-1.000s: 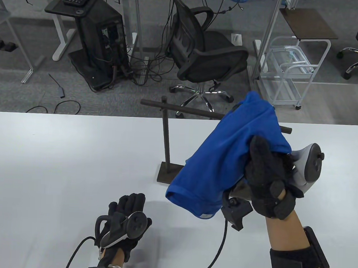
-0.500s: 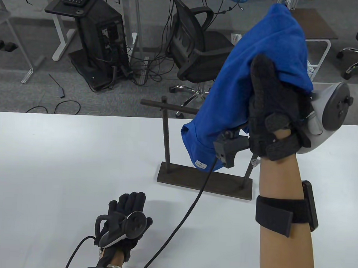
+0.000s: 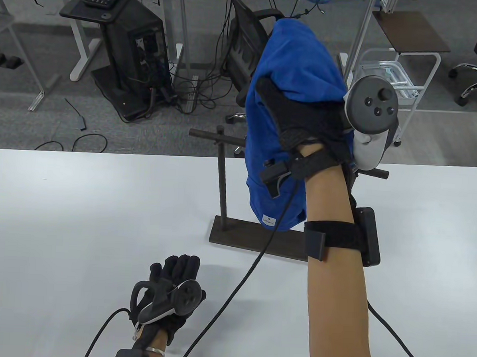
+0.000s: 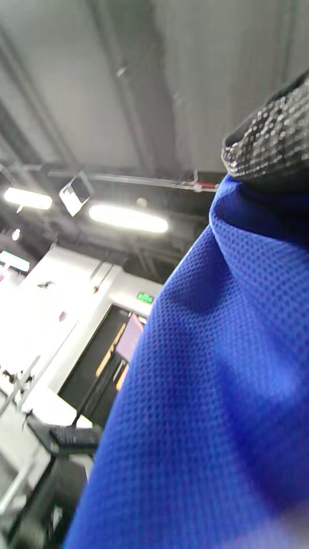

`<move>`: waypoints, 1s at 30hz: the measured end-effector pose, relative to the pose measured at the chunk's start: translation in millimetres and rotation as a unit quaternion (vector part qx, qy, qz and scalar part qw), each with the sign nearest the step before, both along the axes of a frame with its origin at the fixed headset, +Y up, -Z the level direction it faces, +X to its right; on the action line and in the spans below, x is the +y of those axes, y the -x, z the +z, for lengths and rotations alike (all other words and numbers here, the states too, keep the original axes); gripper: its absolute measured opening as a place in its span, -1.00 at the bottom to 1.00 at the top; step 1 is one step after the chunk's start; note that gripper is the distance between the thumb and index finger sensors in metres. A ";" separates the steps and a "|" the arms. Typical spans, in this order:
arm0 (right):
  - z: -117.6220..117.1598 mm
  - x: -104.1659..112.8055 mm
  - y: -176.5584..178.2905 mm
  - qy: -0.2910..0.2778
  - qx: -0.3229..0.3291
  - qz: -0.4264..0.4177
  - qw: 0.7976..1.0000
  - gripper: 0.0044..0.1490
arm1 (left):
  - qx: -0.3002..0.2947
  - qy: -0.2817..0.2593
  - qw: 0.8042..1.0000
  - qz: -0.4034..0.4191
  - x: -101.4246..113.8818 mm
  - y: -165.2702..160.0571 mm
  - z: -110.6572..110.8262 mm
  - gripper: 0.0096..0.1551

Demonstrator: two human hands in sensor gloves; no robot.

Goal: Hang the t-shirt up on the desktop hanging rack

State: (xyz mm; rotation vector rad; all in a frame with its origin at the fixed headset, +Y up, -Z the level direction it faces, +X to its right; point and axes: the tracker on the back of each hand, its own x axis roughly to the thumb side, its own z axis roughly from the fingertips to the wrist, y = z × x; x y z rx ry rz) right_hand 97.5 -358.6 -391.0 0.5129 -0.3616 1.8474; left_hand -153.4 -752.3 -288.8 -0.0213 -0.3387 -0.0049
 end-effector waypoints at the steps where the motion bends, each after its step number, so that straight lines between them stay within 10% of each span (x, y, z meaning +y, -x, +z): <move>1: -3.0 -3.0 2.3 0.004 -0.005 0.013 1.000 -0.09 | -0.001 0.001 1.000 -0.001 -0.1 -0.4 0.4 0.04; 9: -19.5 -27.4 5.8 0.065 -0.132 0.114 0.983 -0.09 | -0.004 0.006 1.000 0.003 -0.8 -1.8 0.4 0.04; 20: -45.1 -72.2 6.8 0.268 -0.182 0.302 0.897 -0.15 | 0.002 0.016 1.000 0.008 -0.1 1.6 0.5 0.04; 30: -32.5 -61.4 -9.7 0.208 -0.316 0.257 0.889 -0.12 | 0.006 0.021 1.000 0.014 1.0 3.9 0.2 0.05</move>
